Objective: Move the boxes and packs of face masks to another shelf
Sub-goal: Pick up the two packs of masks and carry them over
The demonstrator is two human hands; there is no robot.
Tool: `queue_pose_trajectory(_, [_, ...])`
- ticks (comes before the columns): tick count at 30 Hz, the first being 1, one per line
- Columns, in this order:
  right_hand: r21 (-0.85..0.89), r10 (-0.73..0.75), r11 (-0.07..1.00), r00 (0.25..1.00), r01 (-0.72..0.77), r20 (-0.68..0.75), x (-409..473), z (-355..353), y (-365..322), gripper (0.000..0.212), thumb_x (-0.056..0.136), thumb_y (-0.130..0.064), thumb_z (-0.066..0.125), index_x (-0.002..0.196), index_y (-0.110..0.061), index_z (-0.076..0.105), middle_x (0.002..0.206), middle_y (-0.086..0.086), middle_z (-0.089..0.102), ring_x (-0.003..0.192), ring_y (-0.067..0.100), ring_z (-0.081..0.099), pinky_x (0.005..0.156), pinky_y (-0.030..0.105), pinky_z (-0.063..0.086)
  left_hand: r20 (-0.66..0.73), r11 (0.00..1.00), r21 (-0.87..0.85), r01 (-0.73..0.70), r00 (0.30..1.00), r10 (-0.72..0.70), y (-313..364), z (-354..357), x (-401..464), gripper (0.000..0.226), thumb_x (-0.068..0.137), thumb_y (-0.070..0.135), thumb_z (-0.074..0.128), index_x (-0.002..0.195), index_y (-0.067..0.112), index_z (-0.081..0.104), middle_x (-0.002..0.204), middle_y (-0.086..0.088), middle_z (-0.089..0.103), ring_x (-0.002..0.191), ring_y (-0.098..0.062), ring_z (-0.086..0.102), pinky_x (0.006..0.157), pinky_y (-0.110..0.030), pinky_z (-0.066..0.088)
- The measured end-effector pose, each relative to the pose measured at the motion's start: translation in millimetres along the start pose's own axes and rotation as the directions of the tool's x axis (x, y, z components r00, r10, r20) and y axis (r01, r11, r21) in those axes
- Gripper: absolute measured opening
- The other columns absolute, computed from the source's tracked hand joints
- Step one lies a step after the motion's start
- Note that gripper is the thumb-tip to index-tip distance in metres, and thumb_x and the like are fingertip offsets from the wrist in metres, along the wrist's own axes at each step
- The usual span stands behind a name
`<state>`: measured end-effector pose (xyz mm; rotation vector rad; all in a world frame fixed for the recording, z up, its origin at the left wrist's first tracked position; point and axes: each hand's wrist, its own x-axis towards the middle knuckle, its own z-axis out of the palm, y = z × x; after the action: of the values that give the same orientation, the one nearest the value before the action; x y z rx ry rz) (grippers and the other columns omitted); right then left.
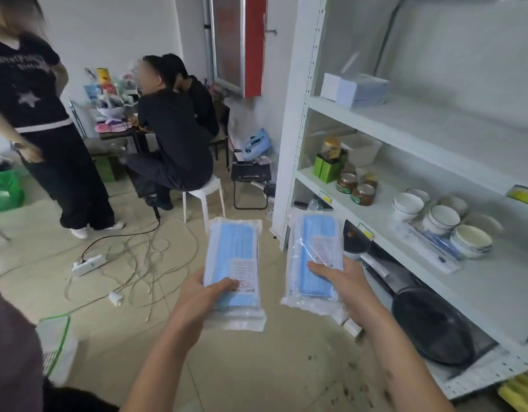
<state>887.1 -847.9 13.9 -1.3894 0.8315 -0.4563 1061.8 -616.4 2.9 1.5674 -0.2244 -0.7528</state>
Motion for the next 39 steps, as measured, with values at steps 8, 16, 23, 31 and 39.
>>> queue_pose_trajectory(8, [0.042,-0.022,0.999,0.996,0.025,-0.085,98.0,13.9,-26.0,0.033,0.076,-0.026,0.087,0.105,-0.028,0.072,0.095,-0.009,0.079,0.085,0.011,0.076,0.068,0.03,0.062,-0.004,0.998,0.064,0.001,1.0,-0.001,38.1,15.0,108.2,0.047,0.06,0.033,0.083,0.104,0.023,0.071,0.084,0.003,0.08,0.071,-0.021,0.077,0.055,-0.033,0.059])
queue_pose_trajectory(16, [0.049,-0.044,0.998,0.989,0.051,-0.138,217.6,16.8,-58.2,0.027,0.077,-0.02,0.086,0.099,-0.027,0.072,0.087,-0.014,0.078,0.075,0.005,0.074,0.057,0.02,0.057,0.034,0.996,0.093,0.001,0.999,-0.004,80.5,45.0,221.1,0.047,0.06,0.036,0.084,0.104,0.024,0.072,0.088,0.002,0.08,0.075,-0.022,0.078,0.06,-0.039,0.063])
queue_pose_trajectory(23, [0.043,-0.061,0.997,0.989,0.067,-0.137,306.5,32.4,-81.8,0.023,0.078,-0.02,0.084,0.095,-0.029,0.072,0.084,-0.019,0.077,0.072,0.0,0.072,0.057,0.017,0.053,0.033,0.998,0.062,0.007,0.999,-0.009,107.3,52.8,302.0,0.045,0.065,0.03,0.083,0.107,0.019,0.07,0.089,-0.001,0.08,0.076,-0.025,0.078,0.06,-0.038,0.062])
queue_pose_trajectory(31, [0.044,-0.055,0.997,0.98,0.065,-0.192,388.6,64.0,-99.4,0.027,0.08,-0.019,0.083,0.104,-0.026,0.073,0.094,-0.01,0.079,0.083,0.009,0.075,0.068,0.028,0.059,0.11,0.999,0.046,0.018,0.994,-0.023,136.3,39.5,408.4,0.038,0.073,0.022,0.083,0.108,0.018,0.069,0.091,-0.003,0.08,0.079,-0.026,0.078,0.061,-0.039,0.062])
queue_pose_trajectory(39, [0.095,-0.07,0.99,0.951,0.102,-0.301,440.4,75.8,-123.1,0.026,0.081,-0.024,0.083,0.105,-0.029,0.072,0.095,-0.014,0.078,0.081,0.003,0.073,0.062,0.018,0.055,0.226,0.998,0.068,-0.012,0.974,-0.004,173.3,48.3,496.2,0.031,0.08,0.015,0.082,0.108,0.02,0.069,0.091,-0.002,0.081,0.08,-0.025,0.078,0.061,-0.036,0.062])
